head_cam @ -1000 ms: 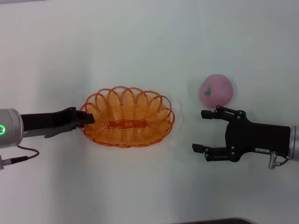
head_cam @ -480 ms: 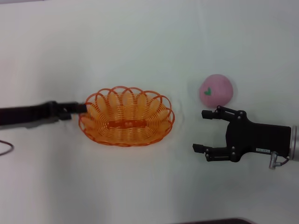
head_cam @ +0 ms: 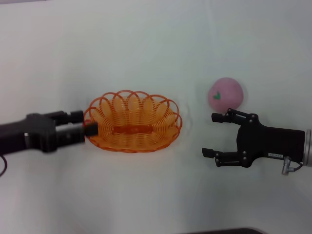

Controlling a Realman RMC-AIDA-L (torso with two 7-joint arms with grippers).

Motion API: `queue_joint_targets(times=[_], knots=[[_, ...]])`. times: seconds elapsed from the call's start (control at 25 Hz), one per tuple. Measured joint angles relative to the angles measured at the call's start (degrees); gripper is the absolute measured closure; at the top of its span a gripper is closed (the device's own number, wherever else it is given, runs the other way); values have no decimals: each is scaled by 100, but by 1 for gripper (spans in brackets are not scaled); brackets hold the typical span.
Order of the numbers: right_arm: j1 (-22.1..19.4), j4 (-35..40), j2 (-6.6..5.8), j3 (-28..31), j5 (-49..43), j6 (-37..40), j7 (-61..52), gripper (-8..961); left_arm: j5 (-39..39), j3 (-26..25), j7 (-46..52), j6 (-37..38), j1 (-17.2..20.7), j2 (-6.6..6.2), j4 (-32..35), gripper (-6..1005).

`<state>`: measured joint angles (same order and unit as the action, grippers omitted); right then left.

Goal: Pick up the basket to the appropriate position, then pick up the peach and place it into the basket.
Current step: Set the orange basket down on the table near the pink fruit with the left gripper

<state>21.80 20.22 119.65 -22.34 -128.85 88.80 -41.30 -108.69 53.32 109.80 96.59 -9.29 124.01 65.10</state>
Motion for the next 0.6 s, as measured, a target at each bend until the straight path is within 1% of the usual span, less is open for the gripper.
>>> queue_joint_targets(times=[0.16, 0.32, 0.44, 0.6], knots=[[5, 6, -2, 2, 0, -1, -5, 15, -130, 13, -1146, 307, 22, -9, -185, 320], [9, 8, -1, 2, 0, -30, -6, 16, -372, 71, -2432, 499, 173, 13, -293, 300], [5, 2, -3, 13, 0, -42, -8, 16, -400, 133, -3246, 360, 346, 22, -472, 273], [-19, -5, -6, 20, 0, -50, -10, 16, -440, 140, -3886, 86, 470, 13, -714, 239]])
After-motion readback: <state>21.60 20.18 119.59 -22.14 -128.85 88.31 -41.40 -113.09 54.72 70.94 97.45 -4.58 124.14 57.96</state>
